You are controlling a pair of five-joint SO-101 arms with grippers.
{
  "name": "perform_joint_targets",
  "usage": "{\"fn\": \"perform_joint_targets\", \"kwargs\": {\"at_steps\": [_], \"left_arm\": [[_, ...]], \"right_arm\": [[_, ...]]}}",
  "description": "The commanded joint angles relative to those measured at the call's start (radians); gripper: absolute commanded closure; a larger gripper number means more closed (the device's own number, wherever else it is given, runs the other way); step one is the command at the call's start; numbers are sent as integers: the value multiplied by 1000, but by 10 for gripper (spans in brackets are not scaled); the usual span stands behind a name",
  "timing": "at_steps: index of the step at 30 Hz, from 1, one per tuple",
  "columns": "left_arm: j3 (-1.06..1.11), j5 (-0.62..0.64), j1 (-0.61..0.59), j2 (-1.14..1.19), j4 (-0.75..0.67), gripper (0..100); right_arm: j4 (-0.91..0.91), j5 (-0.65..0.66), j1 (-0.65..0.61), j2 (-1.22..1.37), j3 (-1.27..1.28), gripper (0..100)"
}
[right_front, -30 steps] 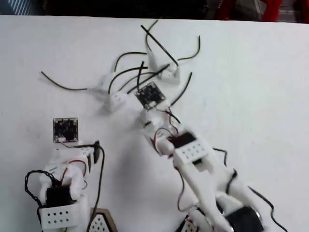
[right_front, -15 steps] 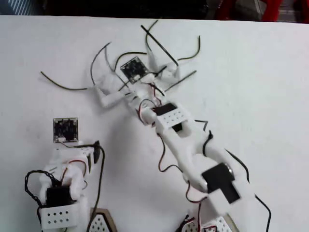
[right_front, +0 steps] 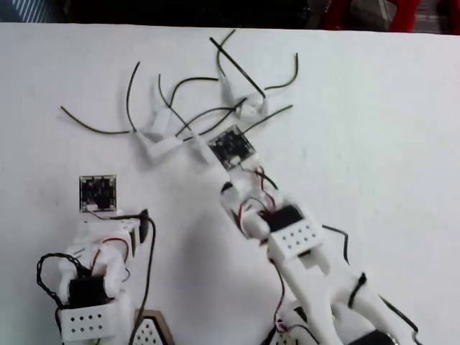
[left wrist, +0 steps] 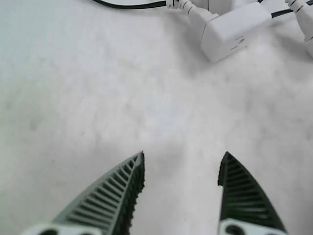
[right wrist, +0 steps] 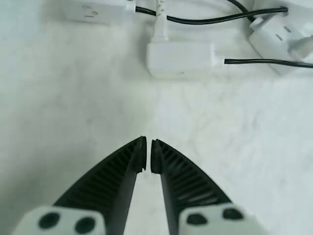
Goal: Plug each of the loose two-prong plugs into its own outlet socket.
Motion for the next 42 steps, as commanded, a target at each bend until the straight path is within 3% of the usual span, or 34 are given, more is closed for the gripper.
{"fn": "perform_joint_targets", "kwargs": {"at_steps": [1, 9, 25, 33, 42], "left_arm": [[-2, 0, -8, 4, 2, 755], [-2, 0, -8, 4, 2, 755], [-2, -3, -8, 4, 2, 755], [-2, -3, -8, 4, 2, 755], [-2, -3, -8, 4, 2, 755]], "right_arm": [[-91, 3, 27, -139, 87, 978], [-231, 3, 30, -358, 295, 978], [-237, 11, 30, -783, 563, 978], [-79, 9, 101, -987, 574, 978], [252, 3, 186, -1130, 572, 978]]}}
